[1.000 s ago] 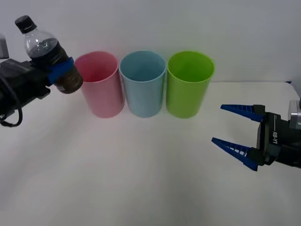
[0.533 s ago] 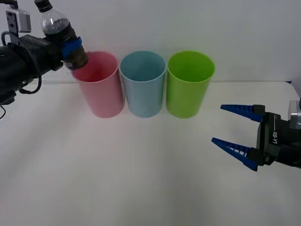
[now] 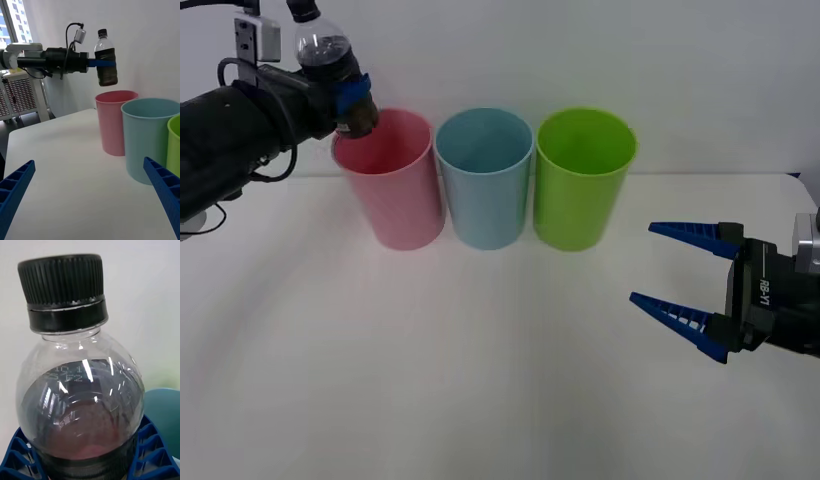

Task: Grasp the object on the table and drop it into the matching bin: aluminum can to the light blue bin, PET bottle to the pink bin.

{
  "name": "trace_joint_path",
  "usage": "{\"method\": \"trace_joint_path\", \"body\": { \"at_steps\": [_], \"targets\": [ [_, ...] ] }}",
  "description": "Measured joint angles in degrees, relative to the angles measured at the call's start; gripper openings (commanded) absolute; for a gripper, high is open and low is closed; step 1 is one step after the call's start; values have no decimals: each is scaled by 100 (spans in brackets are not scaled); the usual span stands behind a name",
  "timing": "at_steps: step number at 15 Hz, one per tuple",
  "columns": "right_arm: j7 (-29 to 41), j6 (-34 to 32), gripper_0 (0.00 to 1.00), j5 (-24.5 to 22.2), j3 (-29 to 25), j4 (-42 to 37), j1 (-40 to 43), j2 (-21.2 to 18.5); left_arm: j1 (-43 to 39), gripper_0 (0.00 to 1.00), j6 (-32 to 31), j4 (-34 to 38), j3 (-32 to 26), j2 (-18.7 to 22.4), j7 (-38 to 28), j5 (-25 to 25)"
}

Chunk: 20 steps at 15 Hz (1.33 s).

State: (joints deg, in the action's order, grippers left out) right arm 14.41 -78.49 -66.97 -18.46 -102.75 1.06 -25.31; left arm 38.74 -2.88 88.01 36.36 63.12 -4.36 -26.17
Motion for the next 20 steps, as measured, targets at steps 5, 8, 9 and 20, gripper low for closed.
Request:
{"method": "trace_joint_path", "body": {
  "at_steps": [5,8,9,20],
  "targets": [
    [0,0,100,0,0,0,0,0,69,0,-44,-127,8,-211,61,-53],
    [0,0,100,0,0,0,0,0,112,51,-47,-127,10,-230,119,-61],
    [0,0,100,0,0,0,0,0,123,73,-55,-127,5,-232,154,-62],
    [0,0,100,0,0,0,0,0,136,100,-186,-47,9,-230,232,30]
  ]
}}
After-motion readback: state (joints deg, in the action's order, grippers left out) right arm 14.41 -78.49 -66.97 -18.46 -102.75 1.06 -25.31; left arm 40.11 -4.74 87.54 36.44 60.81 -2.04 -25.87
